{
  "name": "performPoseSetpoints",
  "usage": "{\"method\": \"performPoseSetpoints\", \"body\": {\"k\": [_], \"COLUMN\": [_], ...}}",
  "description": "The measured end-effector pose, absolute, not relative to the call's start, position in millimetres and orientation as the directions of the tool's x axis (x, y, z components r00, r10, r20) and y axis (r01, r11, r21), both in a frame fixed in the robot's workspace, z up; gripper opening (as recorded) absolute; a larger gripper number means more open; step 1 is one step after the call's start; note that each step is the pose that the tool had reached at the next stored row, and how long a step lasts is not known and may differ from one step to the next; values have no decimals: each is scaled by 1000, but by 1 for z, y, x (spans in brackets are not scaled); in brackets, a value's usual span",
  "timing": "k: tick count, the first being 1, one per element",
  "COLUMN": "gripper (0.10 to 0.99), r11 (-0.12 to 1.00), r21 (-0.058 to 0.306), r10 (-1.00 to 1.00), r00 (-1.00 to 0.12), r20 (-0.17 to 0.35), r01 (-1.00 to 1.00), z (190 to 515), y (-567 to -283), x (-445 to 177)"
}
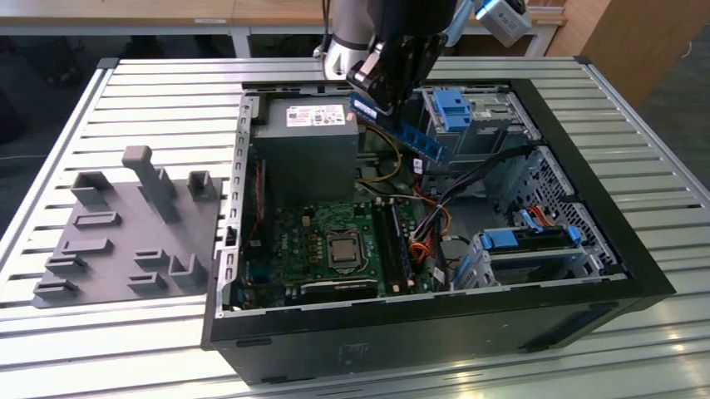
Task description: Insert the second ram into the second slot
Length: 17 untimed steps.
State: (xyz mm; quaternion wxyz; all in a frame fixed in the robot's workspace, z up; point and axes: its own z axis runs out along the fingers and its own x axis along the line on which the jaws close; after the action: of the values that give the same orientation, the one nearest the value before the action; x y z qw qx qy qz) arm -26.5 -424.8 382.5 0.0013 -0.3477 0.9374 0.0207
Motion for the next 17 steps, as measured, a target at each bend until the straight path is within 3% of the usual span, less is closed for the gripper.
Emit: {"method": "performPoseSetpoints", "body": {"k": [17], "gripper": [141], "r11": [778], "r21": [38], "r10": [-627], "r00": [-778], "r20": [-17], "r01": [-628], "z": [383], "y": [-425], "x": [-26]}}
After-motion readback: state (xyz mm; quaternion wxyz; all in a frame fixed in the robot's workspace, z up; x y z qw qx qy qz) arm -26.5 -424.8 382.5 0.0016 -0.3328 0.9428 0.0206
